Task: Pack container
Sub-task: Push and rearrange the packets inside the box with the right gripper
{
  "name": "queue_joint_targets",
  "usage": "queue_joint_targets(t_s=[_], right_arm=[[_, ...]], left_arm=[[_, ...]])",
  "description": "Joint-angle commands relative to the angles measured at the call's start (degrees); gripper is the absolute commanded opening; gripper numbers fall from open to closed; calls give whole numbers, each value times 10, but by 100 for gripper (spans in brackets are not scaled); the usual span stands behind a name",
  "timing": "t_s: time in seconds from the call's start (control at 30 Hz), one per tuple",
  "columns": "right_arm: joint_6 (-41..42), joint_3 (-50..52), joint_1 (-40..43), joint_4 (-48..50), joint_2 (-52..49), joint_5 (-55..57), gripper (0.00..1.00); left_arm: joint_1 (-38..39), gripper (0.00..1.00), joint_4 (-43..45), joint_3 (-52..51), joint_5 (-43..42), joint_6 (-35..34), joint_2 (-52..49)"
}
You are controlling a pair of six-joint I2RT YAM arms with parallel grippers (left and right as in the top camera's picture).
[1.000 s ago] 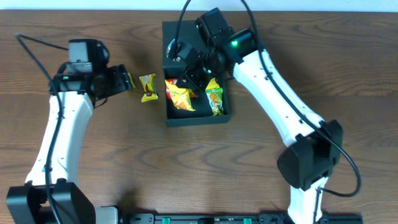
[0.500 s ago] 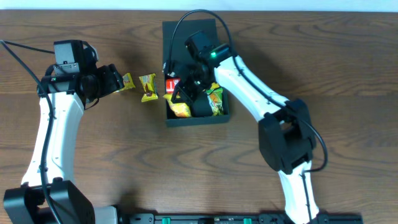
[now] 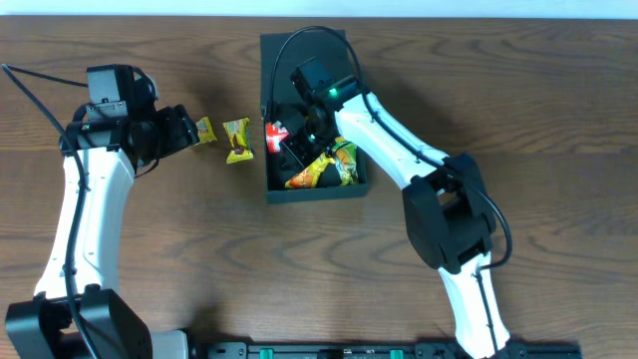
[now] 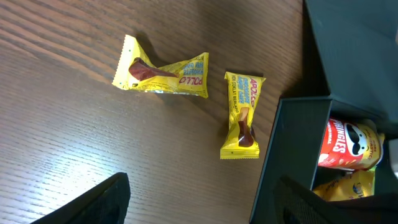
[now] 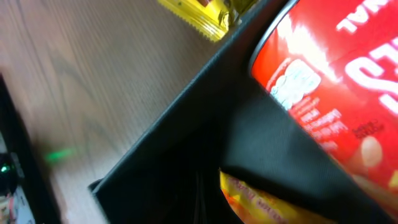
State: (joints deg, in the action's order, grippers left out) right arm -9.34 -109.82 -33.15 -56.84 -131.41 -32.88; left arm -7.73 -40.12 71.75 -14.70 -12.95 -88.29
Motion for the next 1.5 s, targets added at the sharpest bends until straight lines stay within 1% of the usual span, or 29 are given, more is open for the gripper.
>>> queue_joint_targets(t_s=[0.0,0.03,0.1,0.17,0.3,0.4,0.57,0.73,0.87,1.1,1.37,1.47], right_arm=[[8,-40,2,-28,53,26,1],[13,-44,4,-41,69,43,1],[96,-45,9,-80,110,159,1],[143,-45,10,-106,112,240,1],[219,-43,11,-106,82,322,1],[226,-43,16,-100,64,340,1],[227,-43,17,-113,11,346,1],[235,-43,16,-110,-12,332,1],[224,-43,7,-105,-17,282,1],[210,-43,-15,-91,-17,259,1],[210,-43,-31,-75,-17,254,1],[211,-43,-31,-82,-16,271,1]], left_arm=[[-2,75,-3,4,-2,19,-2],[-2,75,-3,4,-2,19,-2],[-2,75,-3,4,-2,19,-2],[-2,75,-1,4,-2,18,-2],[-2,75,-6,4,-2,19,-2],[-2,75,-7,4,-2,19,-2],[-2,75,-7,4,-2,23,-2],[-2,75,-5,4,-2,23,-2],[-2,75,-3,4,-2,23,-2],[-2,75,-3,4,-2,23,-2],[-2,75,-4,4,-2,23,-2],[-2,75,-5,4,-2,23,-2]])
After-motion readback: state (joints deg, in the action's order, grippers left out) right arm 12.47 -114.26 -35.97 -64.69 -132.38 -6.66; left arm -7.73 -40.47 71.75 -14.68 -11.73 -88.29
